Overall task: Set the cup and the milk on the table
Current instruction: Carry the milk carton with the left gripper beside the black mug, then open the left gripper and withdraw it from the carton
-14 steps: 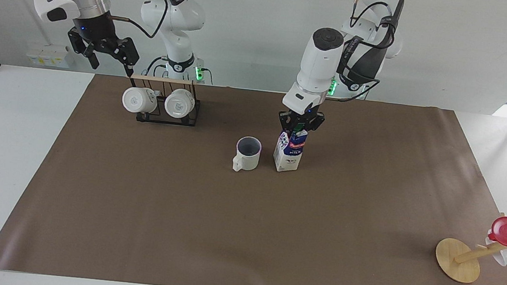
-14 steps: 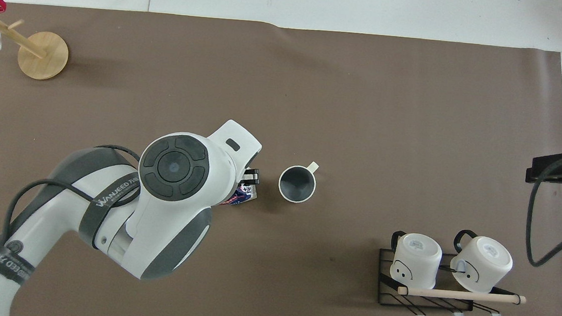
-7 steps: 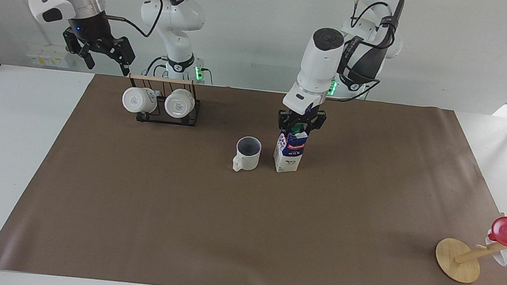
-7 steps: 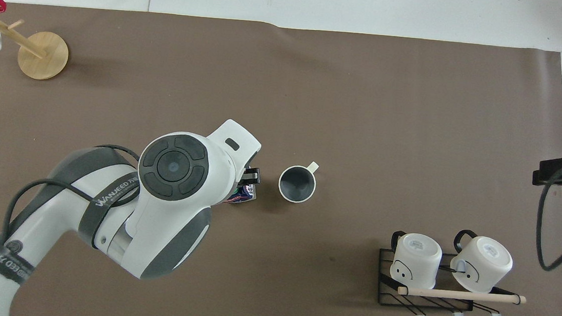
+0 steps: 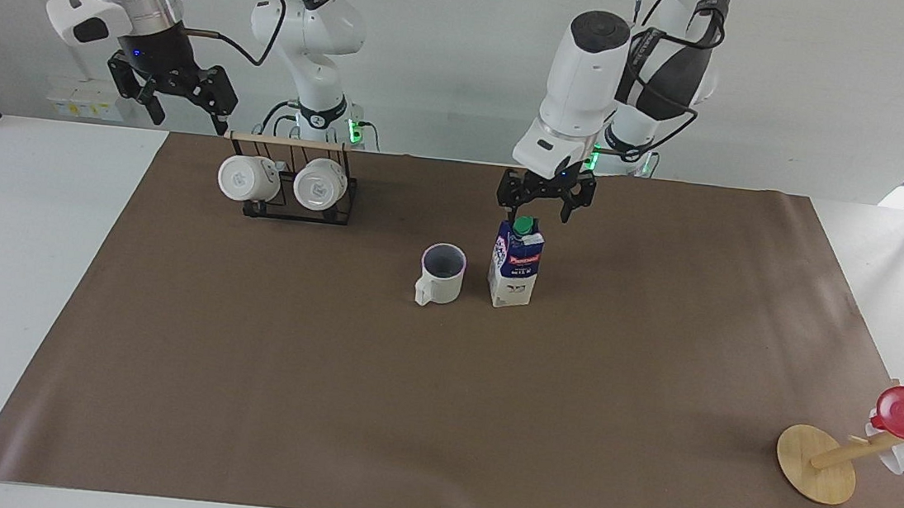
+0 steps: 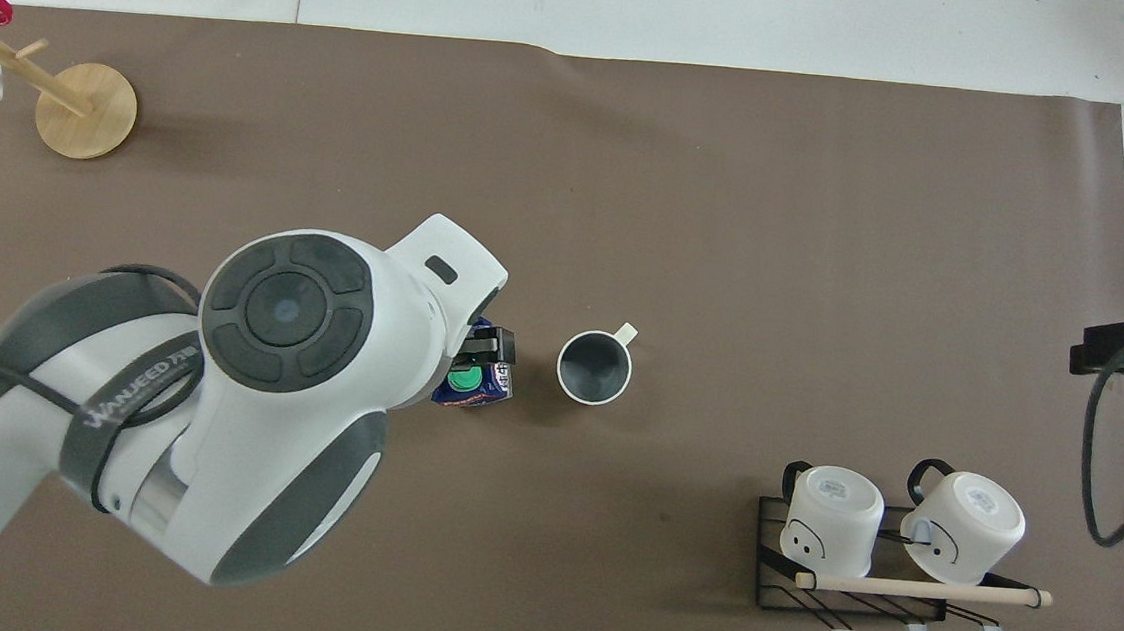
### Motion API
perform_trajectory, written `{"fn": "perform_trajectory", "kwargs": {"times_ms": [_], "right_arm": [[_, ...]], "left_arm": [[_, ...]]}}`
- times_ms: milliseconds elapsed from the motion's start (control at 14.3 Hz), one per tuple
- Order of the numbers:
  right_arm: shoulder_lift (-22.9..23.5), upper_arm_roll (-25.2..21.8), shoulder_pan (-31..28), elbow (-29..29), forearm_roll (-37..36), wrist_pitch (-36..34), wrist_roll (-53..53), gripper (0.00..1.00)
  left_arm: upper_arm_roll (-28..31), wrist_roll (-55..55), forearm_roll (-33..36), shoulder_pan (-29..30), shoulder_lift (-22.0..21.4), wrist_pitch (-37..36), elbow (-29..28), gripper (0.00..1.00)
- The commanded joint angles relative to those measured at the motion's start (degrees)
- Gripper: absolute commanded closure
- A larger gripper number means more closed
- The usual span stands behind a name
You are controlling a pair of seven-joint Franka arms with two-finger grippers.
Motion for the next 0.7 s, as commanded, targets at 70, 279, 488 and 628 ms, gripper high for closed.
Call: {"fn": "perform_trajectory", "kwargs": {"times_ms": [70,279,488,628], "right_arm": [[-1.2,0.4,-1.01,-1.44,-0.21,1.19,0.24,0.0],[-1.11,0.49,-1.01,-1.26,0.58,1.1,1.82,0.0],[-1.02,0.49,-0.74,-1.0,0.67,1.1,1.83,0.0],[-1.02,0.49,-0.66,-1.0,0.67,1.1,1.83,0.0]], "left_arm": [[0.44,9.99,0.79,6.04,-5.15,-6.06,-0.06,0.0],[0.44,19.04,0.79,12.98,-6.3,-10.26,2.99,0.0],[0.44,29.15,0.7,20.27,-6.12,-15.29,8.01,0.0],[0.53,33.38,0.7,23.36,-6.21,-16.87,9.07,0.0]]}}
